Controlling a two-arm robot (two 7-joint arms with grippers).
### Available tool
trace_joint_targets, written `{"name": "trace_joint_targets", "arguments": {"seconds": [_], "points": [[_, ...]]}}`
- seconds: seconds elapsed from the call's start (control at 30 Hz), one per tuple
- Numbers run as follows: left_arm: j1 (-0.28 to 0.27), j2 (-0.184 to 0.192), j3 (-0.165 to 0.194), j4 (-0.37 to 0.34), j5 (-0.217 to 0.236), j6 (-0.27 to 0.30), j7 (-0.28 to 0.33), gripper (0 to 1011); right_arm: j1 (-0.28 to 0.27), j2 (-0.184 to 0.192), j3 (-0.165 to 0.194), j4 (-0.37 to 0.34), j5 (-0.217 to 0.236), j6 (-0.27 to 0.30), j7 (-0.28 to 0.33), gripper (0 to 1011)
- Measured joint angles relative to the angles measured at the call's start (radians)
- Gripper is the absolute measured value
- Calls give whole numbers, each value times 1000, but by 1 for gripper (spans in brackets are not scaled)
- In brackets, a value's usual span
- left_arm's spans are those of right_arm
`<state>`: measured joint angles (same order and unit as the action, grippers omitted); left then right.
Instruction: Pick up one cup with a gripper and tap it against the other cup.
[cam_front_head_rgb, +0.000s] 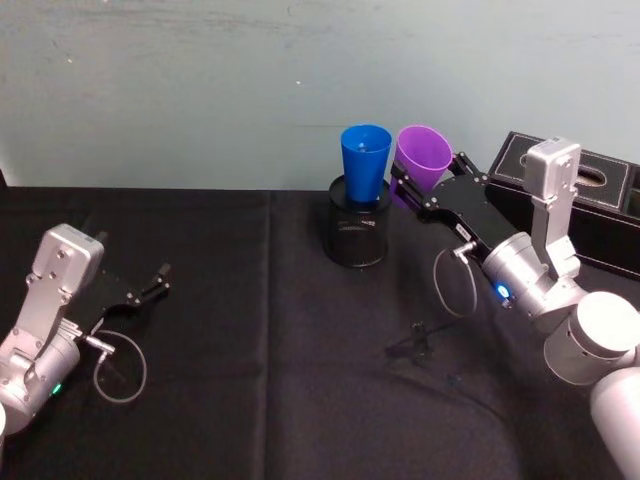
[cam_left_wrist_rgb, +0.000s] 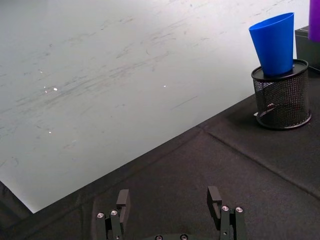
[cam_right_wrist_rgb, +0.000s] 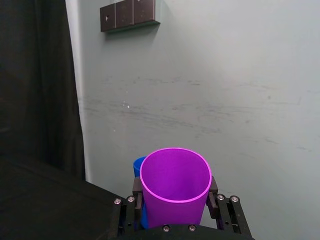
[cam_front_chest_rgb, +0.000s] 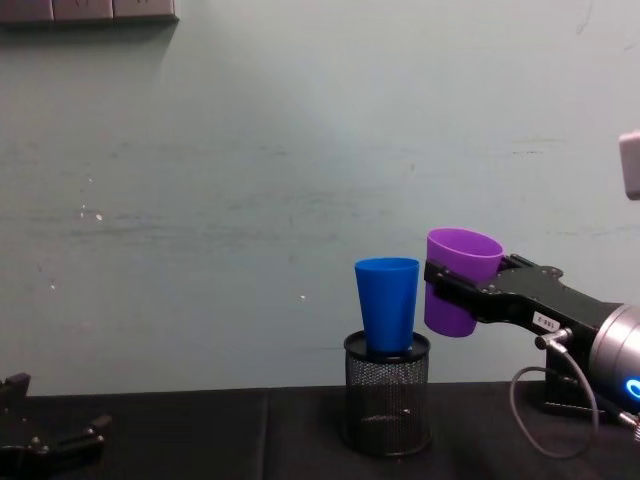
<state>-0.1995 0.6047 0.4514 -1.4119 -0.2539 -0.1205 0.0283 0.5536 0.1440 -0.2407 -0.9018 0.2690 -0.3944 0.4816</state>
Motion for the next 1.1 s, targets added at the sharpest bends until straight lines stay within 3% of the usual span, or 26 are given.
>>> {"name": "trace_joint_targets", "arguments": {"seconds": [1.1], "points": [[0, 0, 0, 0, 0, 0, 0, 1011, 137, -45, -15, 224, 13, -101, 77, 726]]}}
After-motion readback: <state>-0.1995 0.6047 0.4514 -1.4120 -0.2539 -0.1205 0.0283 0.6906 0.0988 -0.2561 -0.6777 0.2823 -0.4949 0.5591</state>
